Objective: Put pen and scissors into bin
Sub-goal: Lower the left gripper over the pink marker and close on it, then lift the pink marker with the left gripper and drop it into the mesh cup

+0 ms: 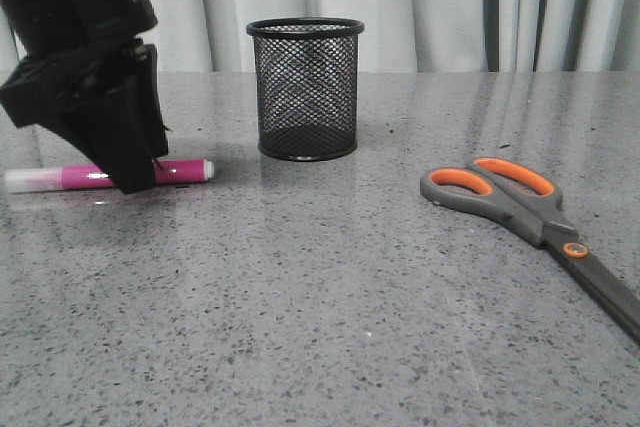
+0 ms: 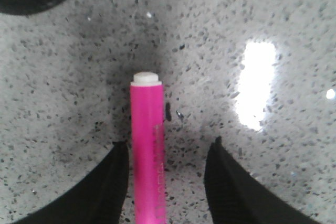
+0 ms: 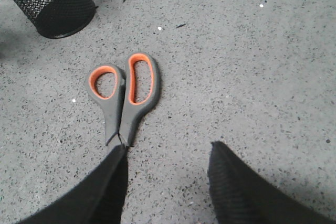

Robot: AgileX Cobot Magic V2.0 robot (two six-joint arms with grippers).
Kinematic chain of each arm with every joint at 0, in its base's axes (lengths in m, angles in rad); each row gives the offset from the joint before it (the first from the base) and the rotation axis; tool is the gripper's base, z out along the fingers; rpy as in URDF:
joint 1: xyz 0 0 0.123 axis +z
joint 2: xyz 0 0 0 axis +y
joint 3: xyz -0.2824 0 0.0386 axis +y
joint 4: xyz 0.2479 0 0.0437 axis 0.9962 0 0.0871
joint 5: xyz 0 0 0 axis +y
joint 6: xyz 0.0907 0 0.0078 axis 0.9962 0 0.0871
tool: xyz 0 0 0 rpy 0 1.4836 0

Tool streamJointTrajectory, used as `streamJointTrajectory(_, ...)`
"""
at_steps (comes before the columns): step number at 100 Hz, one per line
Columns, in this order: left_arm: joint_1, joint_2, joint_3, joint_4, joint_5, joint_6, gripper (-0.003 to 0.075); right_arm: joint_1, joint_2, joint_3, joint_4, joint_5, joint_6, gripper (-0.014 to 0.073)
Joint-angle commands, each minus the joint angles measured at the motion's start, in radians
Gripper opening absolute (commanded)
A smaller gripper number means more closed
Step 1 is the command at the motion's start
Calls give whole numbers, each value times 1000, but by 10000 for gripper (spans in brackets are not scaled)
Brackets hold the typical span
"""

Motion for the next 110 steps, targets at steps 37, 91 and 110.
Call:
streamJointTrajectory(37,-10,13,-32,-18,15,-48,17,2,8,-35,-1,-57,-9,321)
streamJointTrajectory(91,249,-204,-32,-647,-379,-242,-20,2,8,-35,8,-59,-9,321)
streamJointTrajectory(110,212,-232,-32,-1392,-359,362,-20,2,8,-35,8,-77,-9,321)
